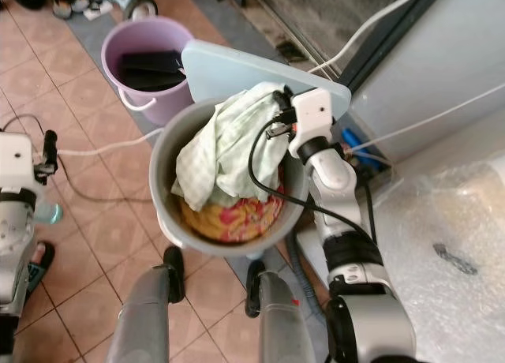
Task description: Clothes washing
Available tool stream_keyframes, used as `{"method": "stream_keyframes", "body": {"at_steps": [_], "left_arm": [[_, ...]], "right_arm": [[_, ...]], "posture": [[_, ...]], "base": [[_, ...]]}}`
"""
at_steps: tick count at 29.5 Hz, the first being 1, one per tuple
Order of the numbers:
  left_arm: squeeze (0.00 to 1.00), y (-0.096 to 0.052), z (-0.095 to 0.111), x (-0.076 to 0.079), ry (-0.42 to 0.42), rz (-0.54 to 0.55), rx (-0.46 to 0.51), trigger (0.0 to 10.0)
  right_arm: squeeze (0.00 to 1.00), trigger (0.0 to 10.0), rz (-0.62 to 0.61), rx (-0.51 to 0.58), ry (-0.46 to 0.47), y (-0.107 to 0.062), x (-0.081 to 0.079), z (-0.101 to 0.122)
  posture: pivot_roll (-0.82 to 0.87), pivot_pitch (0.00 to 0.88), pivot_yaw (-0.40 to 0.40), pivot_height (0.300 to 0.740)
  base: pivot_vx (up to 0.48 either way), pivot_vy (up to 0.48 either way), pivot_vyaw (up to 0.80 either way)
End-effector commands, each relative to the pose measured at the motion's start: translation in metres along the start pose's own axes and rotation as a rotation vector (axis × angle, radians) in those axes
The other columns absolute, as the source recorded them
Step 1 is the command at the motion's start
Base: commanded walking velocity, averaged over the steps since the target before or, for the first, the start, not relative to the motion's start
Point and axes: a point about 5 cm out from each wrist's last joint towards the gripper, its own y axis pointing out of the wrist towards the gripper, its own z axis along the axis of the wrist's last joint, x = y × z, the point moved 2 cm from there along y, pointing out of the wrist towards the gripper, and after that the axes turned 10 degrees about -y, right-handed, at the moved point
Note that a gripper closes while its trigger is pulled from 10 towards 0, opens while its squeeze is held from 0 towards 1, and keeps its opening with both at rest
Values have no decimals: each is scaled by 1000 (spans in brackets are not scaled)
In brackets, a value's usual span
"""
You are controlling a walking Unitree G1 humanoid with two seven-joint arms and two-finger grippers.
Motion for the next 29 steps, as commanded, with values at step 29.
{"method": "stream_keyframes", "body": {"at_steps": [29], "left_arm": [[0, 11, 14, 129, -214, -332, 111, 10000]], "right_arm": [[0, 0, -358, 130, -390, -74, 60, 96]], "posture": [[-159, 0, 94, 740]], "base": [[0, 0, 0]]}}
